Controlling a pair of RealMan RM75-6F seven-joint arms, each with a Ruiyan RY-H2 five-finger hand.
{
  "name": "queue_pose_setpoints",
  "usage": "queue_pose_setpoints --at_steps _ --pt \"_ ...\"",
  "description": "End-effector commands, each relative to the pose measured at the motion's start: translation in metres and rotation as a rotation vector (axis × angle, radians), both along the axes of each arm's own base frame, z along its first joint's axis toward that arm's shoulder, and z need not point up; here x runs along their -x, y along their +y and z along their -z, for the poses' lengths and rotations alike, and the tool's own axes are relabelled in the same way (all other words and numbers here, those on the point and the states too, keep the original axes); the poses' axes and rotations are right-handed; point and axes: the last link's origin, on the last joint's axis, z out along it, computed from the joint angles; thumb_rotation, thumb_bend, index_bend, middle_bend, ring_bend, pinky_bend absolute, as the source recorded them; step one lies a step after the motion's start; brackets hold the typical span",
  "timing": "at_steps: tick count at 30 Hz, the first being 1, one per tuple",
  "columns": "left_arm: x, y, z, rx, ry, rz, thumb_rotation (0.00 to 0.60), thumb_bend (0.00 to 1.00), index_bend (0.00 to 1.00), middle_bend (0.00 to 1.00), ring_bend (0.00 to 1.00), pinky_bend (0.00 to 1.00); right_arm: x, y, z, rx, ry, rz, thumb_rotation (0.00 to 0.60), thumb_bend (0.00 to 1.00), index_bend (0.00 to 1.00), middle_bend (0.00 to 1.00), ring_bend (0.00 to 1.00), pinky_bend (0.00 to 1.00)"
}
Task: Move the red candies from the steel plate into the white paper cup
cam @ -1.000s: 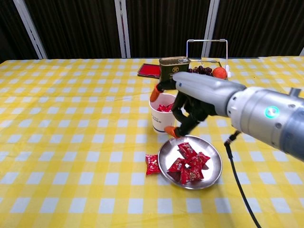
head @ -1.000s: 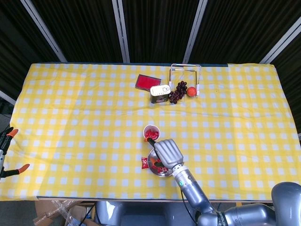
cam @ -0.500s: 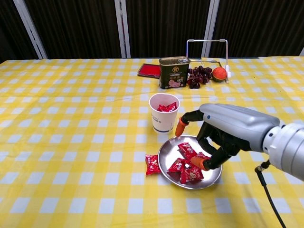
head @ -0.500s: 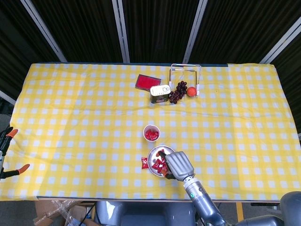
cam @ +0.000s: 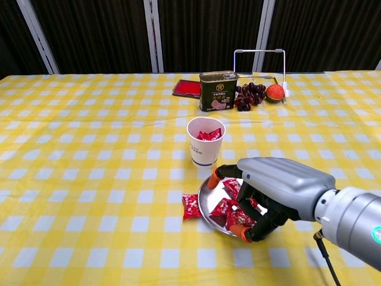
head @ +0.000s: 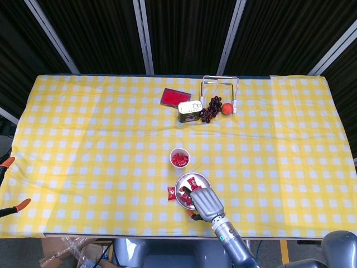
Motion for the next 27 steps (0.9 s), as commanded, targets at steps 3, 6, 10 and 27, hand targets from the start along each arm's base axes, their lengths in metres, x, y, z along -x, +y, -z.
queue_pose_setpoints --at_steps 3,6,10,27 --pt "0.0 0.0 0.001 0.005 0.004 0.006 0.6 0.04 0.0 0.0 0.0 0.0 -0.007 -0.004 0.006 0.0 -0.014 0.014 0.6 0.39 0.25 0.8 0.92 0.97" --pt "0.001 0.0 0.001 0.008 0.006 0.0 0.6 0.04 0.0 0.0 0.0 0.0 -0.013 -0.008 0.012 -0.005 -0.03 0.022 0.6 0.39 0.25 0.8 0.92 0.97" --pt "0.001 0.0 0.001 0.005 0.005 0.0 0.6 0.04 0.0 0.0 0.0 0.0 -0.023 -0.012 0.021 -0.022 -0.052 0.037 0.6 0.39 0.25 0.8 0.92 0.97" --pt "0.002 0.002 0.002 0.014 0.002 -0.012 0.6 0.04 0.0 0.0 0.0 0.0 -0.031 -0.025 0.045 -0.038 -0.038 0.073 0.6 0.39 0.3 0.8 0.92 0.97"
